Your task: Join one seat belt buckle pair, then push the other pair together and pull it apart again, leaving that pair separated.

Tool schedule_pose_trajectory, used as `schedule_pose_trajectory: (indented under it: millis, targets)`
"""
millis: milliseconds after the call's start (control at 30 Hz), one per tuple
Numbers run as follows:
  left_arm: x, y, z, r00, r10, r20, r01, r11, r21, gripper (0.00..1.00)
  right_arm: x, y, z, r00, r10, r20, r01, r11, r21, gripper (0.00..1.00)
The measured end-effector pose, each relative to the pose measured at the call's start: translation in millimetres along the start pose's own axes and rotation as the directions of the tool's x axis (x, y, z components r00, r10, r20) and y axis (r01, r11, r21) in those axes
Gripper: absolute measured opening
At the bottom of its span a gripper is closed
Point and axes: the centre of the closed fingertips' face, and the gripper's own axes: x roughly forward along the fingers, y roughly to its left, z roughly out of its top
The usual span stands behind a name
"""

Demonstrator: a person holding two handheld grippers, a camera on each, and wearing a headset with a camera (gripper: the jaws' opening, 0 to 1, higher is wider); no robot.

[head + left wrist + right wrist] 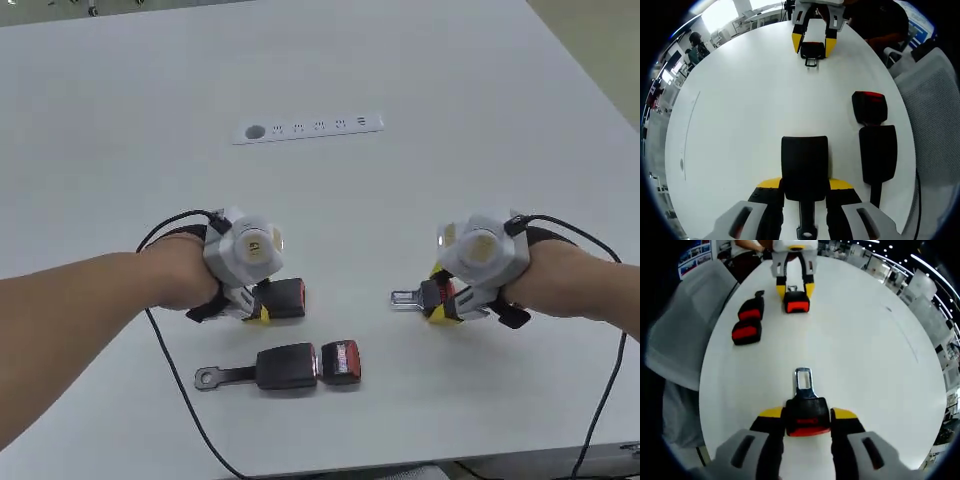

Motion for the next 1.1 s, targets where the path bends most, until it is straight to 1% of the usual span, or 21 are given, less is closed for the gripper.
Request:
schedule_pose_trajectory:
  millis: [100, 167, 200, 300, 400, 467, 500, 533, 600, 700, 733, 767, 800, 833, 867, 900, 933, 1000, 1033, 1067, 1100]
  targets:
    - [0.1, -0.5, -0.2, 1.0000, 0.002, -0.009, -0.002, 1.000, 0.009, 0.33, -2.2, 0.3, -4.0, 0.9999, -0.012, -0.010, 0.012, 1.000, -0.006, 0.37]
    - [-0.2, -0.1, 0.2, 0.9999, 0.005, -0.012, -0.004, 1.000, 0.019, 0.33, -3.6, -3.0, -5.8, 0.9991, -0.038, -0.018, 0.038, 0.999, 0.009, 0.40]
    - [-0.2, -0.2, 0.3, 0.9999, 0.006, -0.013, -0.006, 1.000, 0.025, 0.33, -4.8, -4.4, -7.9, 0.9983, -0.052, -0.025, 0.053, 0.998, 0.033, 0.42]
    - [-0.2, 0.1, 0.4, 0.9996, 0.021, -0.021, -0.020, 0.999, 0.033, 0.33, -8.6, -5.2, -11.0, 0.9959, -0.083, -0.035, 0.085, 0.995, 0.056, 0.50]
    - [-1.2, 0.9, 0.5, 0.9993, 0.037, -0.009, -0.037, 0.998, 0.041, 0.34, -13.7, -3.0, -17.0, 0.9918, -0.122, -0.041, 0.124, 0.990, 0.061, 0.60]
    - [-1.9, 0.7, 0.1, 0.9985, 0.053, 0.017, -0.052, 0.999, -0.009, 0.43, -18.8, 0.3, -19.3, 0.9891, -0.144, -0.030, 0.146, 0.986, 0.085, 0.62]
    - [-3.8, 1.1, -2.8, 0.9976, 0.068, 0.015, -0.068, 0.997, -0.025, 0.47, -22.2, 2.9, -19.5, 0.9876, -0.157, -0.013, 0.157, 0.982, 0.105, 0.63]
    - [-6.6, 0.3, -2.7, 0.9970, 0.074, 0.023, -0.073, 0.997, -0.024, 0.49, -24.2, 5.6, -19.5, 0.9870, -0.161, 0.002, 0.160, 0.980, 0.123, 0.63]
    - [-16.6, -0.2, 0.2, 0.9926, 0.103, 0.063, -0.099, 0.993, -0.067, 0.49, -28.4, 14.3, -22.5, 0.9871, -0.160, 0.007, 0.158, 0.979, 0.130, 0.63]
    - [-29.4, -3.8, 1.4, 0.9850, 0.137, 0.105, -0.125, 0.986, -0.111, 0.53, -32.1, 25.4, -23.1, 0.9867, -0.162, 0.016, 0.159, 0.979, 0.129, 0.66]
    - [-35.1, -7.4, -1.0, 0.9814, 0.150, 0.119, -0.135, 0.982, -0.130, 0.54, -35.7, 31.3, -21.2, 0.9861, -0.163, 0.031, 0.158, 0.979, 0.130, 0.66]
    - [-38.6, -11.0, -3.9, 0.9802, 0.156, 0.122, -0.140, 0.981, -0.135, 0.56, -37.6, 33.9, -18.9, 0.9845, -0.169, 0.048, 0.161, 0.978, 0.135, 0.67]
    - [-44.0, -18.6, -9.7, 0.9790, 0.167, 0.117, -0.153, 0.981, -0.120, 0.58, -41.1, 38.3, -14.5, 0.9808, -0.178, 0.079, 0.165, 0.974, 0.156, 0.68]
    - [-48.2, -23.7, -13.8, 0.9780, 0.169, 0.122, -0.153, 0.980, -0.130, 0.60, -43.8, 42.4, -11.5, 0.9790, -0.180, 0.095, 0.163, 0.972, 0.169, 0.69]
    - [-53.6, -32.5, -15.9, 0.9731, 0.170, 0.156, -0.136, 0.970, -0.203, 0.62, -46.8, 47.3, -7.3, 0.9749, -0.187, 0.121, 0.161, 0.967, 0.195, 0.72]
    - [-58.6, -36.1, -16.8, 0.9648, 0.182, 0.190, -0.131, 0.958, -0.256, 0.64, -49.1, 50.4, -5.0, 0.9715, -0.192, 0.138, 0.161, 0.964, 0.209, 0.74]
    - [-65.6, -40.4, -19.4, 0.9534, 0.196, 0.229, -0.123, 0.947, -0.297, 0.67, -52.9, 53.7, -3.8, 0.9670, -0.205, 0.151, 0.167, 0.958, 0.233, 0.75]
    - [-74.7, -48.3, -29.4, 0.9477, 0.216, 0.235, -0.132, 0.936, -0.326, 0.73, -57.1, 57.5, 0.1, 0.9576, -0.224, 0.181, 0.168, 0.946, 0.277, 0.78]
    - [-80.4, -55.2, -36.5, 0.9461, 0.222, 0.236, -0.139, 0.935, -0.326, 0.74, -60.5, 60.5, 1.3, 0.9542, -0.230, 0.191, 0.168, 0.941, 0.294, 0.79]
    - [-84.2, -60.2, -39.3, 0.9423, 0.231, 0.242, -0.142, 0.930, -0.338, 0.76, -63.4, 60.6, 3.0, 0.9472, -0.248, 0.204, 0.178, 0.934, 0.309, 0.80]
    - [-88.6, -67.5, -42.5, 0.9357, 0.241, 0.258, -0.138, 0.922, -0.362, 0.78, -67.4, 64.1, 4.0, 0.9453, -0.251, 0.208, 0.177, 0.930, 0.322, 0.81]
